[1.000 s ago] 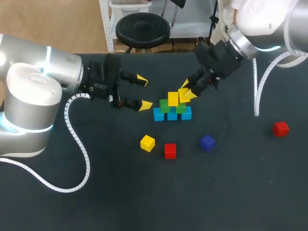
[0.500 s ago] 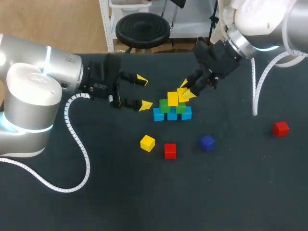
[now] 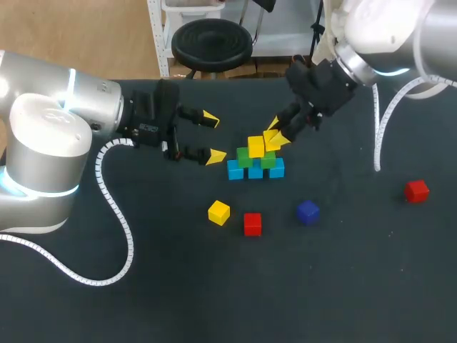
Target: Place the blue cubes, place green cubes on the blue cubes, place the yellow cubes on the green cubes, then place the red cubes on the yellow cubes, and place purple cube on the red cubes.
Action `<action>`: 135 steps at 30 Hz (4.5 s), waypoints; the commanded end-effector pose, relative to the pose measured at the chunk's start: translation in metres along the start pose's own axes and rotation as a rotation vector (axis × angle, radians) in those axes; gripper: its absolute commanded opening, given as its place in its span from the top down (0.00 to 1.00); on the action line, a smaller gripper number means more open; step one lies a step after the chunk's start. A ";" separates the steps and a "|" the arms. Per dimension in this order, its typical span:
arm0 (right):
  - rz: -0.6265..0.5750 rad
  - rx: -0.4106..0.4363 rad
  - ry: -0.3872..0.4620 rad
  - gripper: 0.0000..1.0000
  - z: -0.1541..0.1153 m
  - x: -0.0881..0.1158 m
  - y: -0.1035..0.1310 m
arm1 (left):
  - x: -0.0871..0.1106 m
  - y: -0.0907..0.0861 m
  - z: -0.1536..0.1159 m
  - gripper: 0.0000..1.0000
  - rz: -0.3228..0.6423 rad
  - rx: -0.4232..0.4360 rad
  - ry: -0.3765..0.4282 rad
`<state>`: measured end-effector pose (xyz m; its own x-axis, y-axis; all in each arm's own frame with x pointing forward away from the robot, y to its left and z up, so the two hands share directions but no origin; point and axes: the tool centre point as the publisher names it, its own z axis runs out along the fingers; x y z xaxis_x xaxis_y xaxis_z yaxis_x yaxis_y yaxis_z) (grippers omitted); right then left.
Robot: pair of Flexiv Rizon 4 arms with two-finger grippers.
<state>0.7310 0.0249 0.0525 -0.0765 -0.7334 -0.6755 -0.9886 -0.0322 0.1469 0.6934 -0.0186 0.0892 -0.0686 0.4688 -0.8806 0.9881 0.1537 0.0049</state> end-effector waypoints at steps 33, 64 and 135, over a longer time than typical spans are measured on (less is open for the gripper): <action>0.024 0.063 -0.035 1.00 -0.002 0.002 0.012 | 0.001 -0.001 0.000 0.00 0.003 -0.002 -0.005; 0.009 0.051 -0.059 1.00 0.000 0.000 0.015 | 0.001 -0.001 0.000 0.00 0.003 -0.002 -0.005; -0.002 0.025 -0.076 0.43 0.005 -0.002 0.009 | 0.001 -0.001 0.000 0.00 0.003 -0.002 -0.005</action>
<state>0.7214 0.0300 0.0512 -0.0832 -0.6809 -0.7276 -0.9916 -0.0161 0.1285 0.6934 -0.0186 0.0892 -0.0686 0.4688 -0.8806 0.9881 0.1538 0.0049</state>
